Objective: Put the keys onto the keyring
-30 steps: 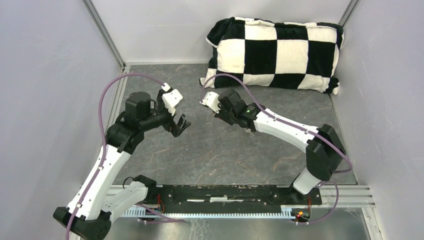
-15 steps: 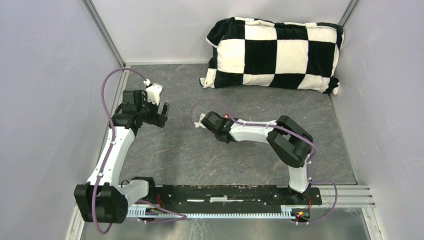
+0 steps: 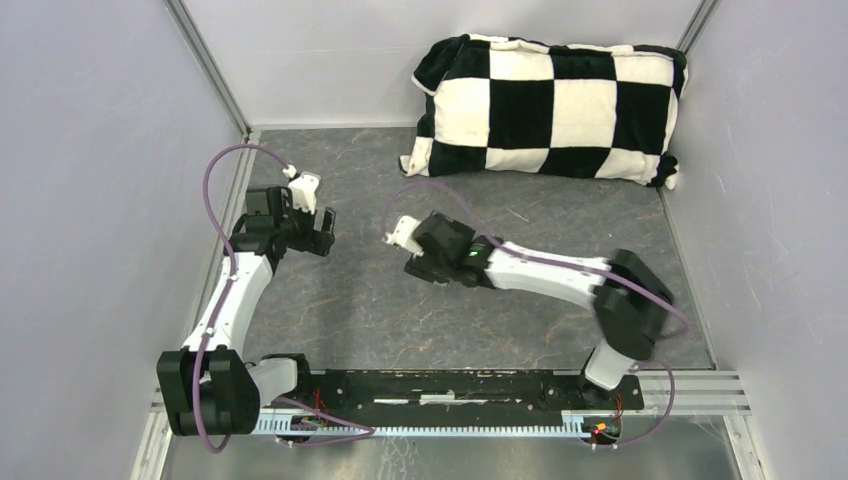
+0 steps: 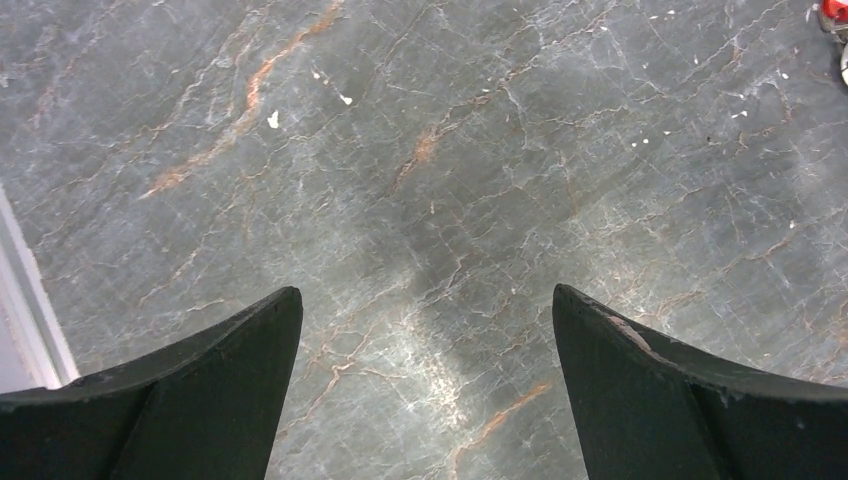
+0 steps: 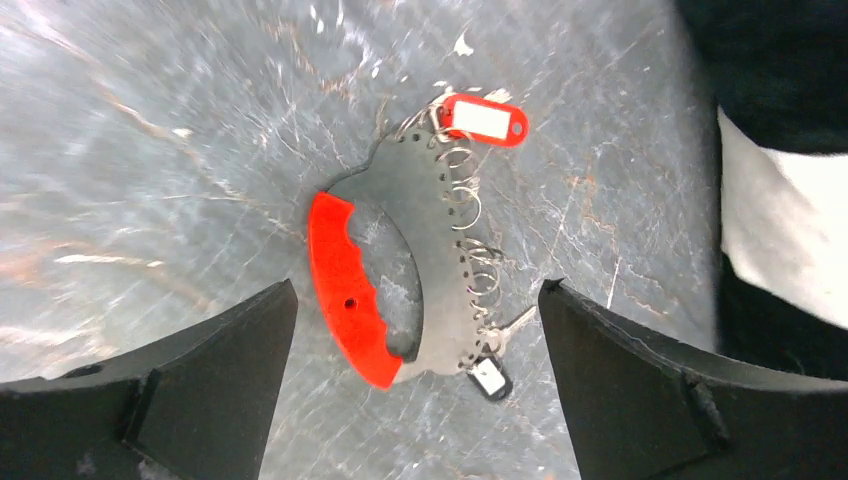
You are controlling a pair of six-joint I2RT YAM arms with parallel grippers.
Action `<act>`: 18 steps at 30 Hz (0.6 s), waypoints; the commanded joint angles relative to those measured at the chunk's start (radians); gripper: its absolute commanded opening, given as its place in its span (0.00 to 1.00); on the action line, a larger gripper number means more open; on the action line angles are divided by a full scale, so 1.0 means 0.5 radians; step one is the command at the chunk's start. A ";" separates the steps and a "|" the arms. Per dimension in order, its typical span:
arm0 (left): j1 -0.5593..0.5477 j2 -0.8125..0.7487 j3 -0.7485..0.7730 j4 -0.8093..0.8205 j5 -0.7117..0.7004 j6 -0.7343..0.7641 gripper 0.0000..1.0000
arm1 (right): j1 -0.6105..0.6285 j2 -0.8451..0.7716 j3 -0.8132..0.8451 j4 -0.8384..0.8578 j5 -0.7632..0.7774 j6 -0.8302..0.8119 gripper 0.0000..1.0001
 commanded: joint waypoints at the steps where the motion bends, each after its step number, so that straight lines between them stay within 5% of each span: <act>1: 0.010 -0.031 -0.089 0.253 0.116 -0.114 1.00 | -0.189 -0.680 -0.200 0.232 -0.644 0.371 0.98; 4: 0.010 -0.028 -0.262 0.507 0.151 -0.147 1.00 | -0.479 -1.119 -0.538 0.454 -0.584 0.521 0.98; 7: 0.016 0.020 -0.447 0.794 0.183 -0.206 1.00 | -0.715 -1.527 -1.030 0.776 0.012 0.615 0.98; 12: 0.025 0.066 -0.794 1.439 0.290 -0.296 1.00 | -1.120 -2.053 -2.024 1.811 0.448 0.389 0.98; 15: 0.025 0.066 -1.034 1.926 0.285 -0.317 1.00 | -1.218 -2.038 -2.444 2.528 0.458 0.141 0.98; 18: 0.027 0.123 -1.194 2.270 0.274 -0.350 1.00 | -1.348 -1.769 -2.512 2.663 0.500 0.303 0.98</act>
